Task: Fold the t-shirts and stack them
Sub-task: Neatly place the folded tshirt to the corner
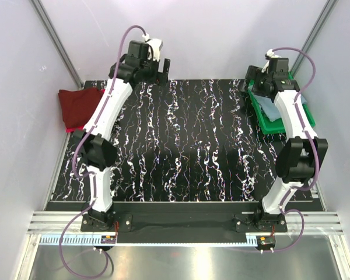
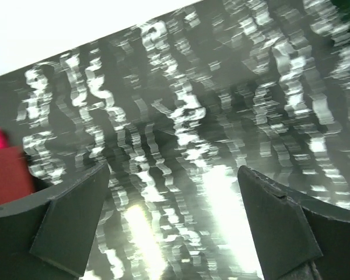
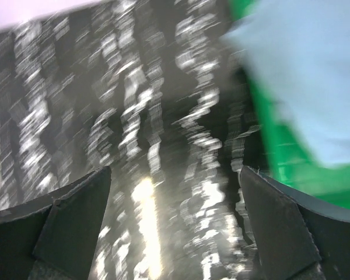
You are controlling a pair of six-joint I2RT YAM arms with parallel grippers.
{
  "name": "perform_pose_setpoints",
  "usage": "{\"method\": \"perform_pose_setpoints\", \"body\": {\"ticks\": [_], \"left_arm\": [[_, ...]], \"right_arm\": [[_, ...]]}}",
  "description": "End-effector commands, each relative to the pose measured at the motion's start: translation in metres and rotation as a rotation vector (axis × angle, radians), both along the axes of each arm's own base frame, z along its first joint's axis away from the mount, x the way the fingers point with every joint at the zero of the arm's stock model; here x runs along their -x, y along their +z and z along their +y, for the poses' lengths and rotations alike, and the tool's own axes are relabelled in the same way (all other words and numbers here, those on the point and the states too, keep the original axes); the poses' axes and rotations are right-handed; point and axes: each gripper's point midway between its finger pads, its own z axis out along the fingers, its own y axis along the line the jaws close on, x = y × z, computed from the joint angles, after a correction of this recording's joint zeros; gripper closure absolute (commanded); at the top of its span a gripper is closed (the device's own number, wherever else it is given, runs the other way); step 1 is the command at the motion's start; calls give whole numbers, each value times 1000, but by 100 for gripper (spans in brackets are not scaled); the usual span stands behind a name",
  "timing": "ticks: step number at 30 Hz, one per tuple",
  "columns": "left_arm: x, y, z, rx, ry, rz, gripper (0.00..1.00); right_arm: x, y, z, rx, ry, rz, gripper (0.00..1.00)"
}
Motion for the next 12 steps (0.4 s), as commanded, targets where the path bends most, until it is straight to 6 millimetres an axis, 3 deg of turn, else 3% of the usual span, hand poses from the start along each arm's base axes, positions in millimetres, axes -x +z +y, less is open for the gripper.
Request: {"method": "perform_pose_setpoints", "body": {"ticks": [1, 3, 5, 8, 12], "left_arm": [[4, 58, -14, 231, -42, -103, 1], [1, 53, -16, 232, -61, -127, 1], [-7, 34, -10, 167, -21, -118, 1], [-11, 15, -13, 49, -15, -121, 1], [-24, 11, -16, 40, -6, -138, 1]], "right_arm": [[0, 18, -59, 199, -286, -66, 0], [7, 7, -68, 249, -314, -57, 0], [12, 0, -71, 271, -310, -63, 0], [18, -6, -63, 255, -266, -61, 0], [25, -11, -65, 289, -265, -16, 0]]}}
